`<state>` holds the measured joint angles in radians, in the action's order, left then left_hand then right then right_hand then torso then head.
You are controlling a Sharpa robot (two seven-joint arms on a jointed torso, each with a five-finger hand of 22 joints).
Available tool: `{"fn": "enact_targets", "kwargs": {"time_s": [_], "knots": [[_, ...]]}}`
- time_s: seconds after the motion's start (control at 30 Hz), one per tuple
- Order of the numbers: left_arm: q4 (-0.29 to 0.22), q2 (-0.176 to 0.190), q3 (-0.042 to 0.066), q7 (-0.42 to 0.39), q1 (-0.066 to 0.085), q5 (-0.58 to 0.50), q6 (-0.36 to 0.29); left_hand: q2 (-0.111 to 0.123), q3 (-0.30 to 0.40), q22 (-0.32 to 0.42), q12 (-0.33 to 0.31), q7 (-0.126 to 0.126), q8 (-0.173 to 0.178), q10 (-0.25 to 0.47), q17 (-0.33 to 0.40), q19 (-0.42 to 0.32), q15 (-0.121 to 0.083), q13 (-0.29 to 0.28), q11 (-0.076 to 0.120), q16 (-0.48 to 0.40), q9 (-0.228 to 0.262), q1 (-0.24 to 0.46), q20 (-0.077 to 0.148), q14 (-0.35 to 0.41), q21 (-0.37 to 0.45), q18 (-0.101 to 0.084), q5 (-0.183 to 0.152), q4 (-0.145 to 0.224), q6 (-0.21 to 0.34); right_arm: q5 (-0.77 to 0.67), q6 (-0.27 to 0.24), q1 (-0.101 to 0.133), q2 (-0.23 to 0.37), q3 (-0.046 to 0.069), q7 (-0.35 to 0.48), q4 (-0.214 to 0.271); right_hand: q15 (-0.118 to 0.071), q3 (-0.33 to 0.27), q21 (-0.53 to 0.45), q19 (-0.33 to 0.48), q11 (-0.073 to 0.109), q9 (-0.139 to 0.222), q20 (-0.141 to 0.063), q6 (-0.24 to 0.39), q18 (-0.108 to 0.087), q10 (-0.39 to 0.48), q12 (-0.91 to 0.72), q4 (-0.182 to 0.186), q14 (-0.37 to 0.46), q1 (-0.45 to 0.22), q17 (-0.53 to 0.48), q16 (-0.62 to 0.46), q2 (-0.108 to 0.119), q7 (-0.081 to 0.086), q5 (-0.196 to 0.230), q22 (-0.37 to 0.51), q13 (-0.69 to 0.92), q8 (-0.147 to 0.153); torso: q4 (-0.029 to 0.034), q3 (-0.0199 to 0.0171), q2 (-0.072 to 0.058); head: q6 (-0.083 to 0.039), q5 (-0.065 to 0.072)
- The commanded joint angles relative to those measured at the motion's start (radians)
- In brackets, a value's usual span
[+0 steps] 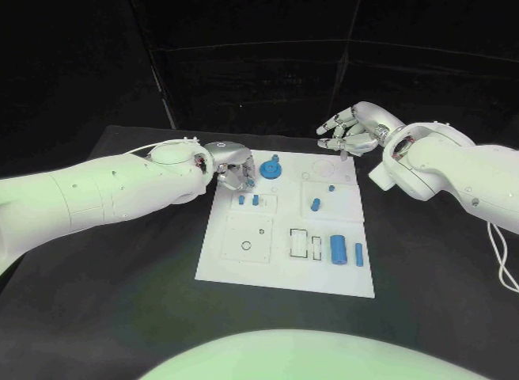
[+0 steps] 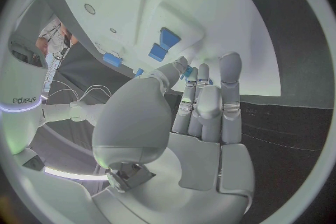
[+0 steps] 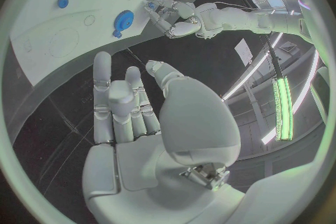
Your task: Assemble the parts on the task board
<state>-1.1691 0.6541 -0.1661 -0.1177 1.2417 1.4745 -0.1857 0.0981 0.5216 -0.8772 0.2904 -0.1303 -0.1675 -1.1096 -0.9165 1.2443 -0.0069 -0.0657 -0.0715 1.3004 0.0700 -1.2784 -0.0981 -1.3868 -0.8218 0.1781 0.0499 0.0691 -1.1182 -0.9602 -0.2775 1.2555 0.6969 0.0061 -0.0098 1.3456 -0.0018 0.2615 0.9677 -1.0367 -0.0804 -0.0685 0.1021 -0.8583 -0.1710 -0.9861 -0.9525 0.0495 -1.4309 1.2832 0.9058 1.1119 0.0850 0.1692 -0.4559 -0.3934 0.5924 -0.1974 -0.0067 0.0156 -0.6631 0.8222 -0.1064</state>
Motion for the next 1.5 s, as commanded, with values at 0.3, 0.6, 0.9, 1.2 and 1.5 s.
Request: {"fn": "enact_targets", "kwargs": {"time_s": [0.3,0.6,0.9,1.2,1.5], "knots": [[0.000,0.003,-0.001,-0.005,-0.001,0.001,-0.007,-0.002,0.008,-0.005,-0.004,-0.001,0.001,-0.011,0.003,0.006,0.000,-0.002,0.001,0.004,0.001,-0.015,0.001,-0.006,-0.009,-0.016,0.000,0.000,-0.011,0.002,-0.006,0.002,0.000,0.001,0.011,0.001,-0.002,-0.001,-0.004,-0.006,0.004,-0.002,0.002,-0.001,-0.014,0.004,-0.006,0.006,0.002,0.010,0.001,-0.003,0.001,0.000,-0.003,0.002,-0.001,-0.005,-0.0001,0.0001,0.000,-0.001,0.001],[-0.005,0.012,-0.001,-0.013,-0.001,0.000,-0.034,-0.004,0.010,-0.007,-0.005,-0.001,0.001,-0.013,0.003,0.007,0.000,-0.002,0.001,0.004,0.002,-0.017,0.002,-0.006,-0.011,-0.016,0.000,0.000,-0.012,0.002,-0.007,0.002,0.000,0.001,0.012,0.000,-0.002,-0.001,-0.004,-0.006,0.004,-0.002,0.002,-0.001,-0.014,0.004,-0.006,0.006,0.002,0.010,0.001,-0.003,0.001,0.000,-0.003,0.002,-0.001,-0.005,0.0004,0.0005,0.000,-0.002,0.001],[-0.020,0.025,0.001,-0.024,-0.001,-0.010,-0.065,-0.006,0.012,-0.012,-0.005,-0.001,0.001,-0.015,-0.003,0.009,-0.001,-0.002,0.001,0.007,0.002,-0.019,0.002,-0.008,-0.016,-0.017,0.000,0.001,-0.014,0.002,-0.008,0.002,-0.001,0.001,0.014,-0.002,-0.002,-0.001,-0.004,-0.006,0.004,-0.002,0.002,-0.001,-0.014,0.004,-0.006,0.006,0.002,0.010,0.001,-0.003,0.001,0.000,-0.003,0.002,-0.001,-0.005,-0.0004,0.0006,0.000,-0.002,0.001],[-0.031,0.033,0.010,-0.038,-0.002,-0.043,-0.072,-0.007,0.013,-0.013,-0.005,-0.001,0.001,-0.016,-0.004,0.009,-0.001,-0.002,0.001,0.008,0.002,-0.019,0.002,-0.009,-0.017,-0.017,-0.001,0.001,-0.015,0.002,-0.008,0.002,-0.001,0.001,0.015,-0.005,-0.002,-0.001,-0.004,-0.006,0.004,-0.002,0.002,-0.001,-0.014,0.004,-0.006,0.006,0.002,0.010,0.001,-0.003,0.001,0.000,-0.003,0.002,-0.001,-0.005,0.0000,-0.0002,0.000,-0.002,0.001],[-0.033,0.029,0.012,-0.052,-0.004,-0.053,-0.056,-0.004,0.012,-0.011,-0.007,-0.002,0.001,-0.016,-0.008,0.009,-0.001,-0.002,0.001,0.010,0.002,-0.018,0.002,-0.011,-0.014,-0.016,-0.001,0.001,-0.015,0.002,-0.007,0.002,-0.002,0.001,0.015,-0.006,-0.002,-0.001,-0.004,-0.006,0.004,-0.002,0.002,-0.001,-0.014,0.004,-0.006,0.006,0.002,0.010,0.001,-0.003,0.001,0.000,-0.003,0.002,-0.001,-0.005,-0.0016,-0.0010,0.000,-0.001,0.001]]}}
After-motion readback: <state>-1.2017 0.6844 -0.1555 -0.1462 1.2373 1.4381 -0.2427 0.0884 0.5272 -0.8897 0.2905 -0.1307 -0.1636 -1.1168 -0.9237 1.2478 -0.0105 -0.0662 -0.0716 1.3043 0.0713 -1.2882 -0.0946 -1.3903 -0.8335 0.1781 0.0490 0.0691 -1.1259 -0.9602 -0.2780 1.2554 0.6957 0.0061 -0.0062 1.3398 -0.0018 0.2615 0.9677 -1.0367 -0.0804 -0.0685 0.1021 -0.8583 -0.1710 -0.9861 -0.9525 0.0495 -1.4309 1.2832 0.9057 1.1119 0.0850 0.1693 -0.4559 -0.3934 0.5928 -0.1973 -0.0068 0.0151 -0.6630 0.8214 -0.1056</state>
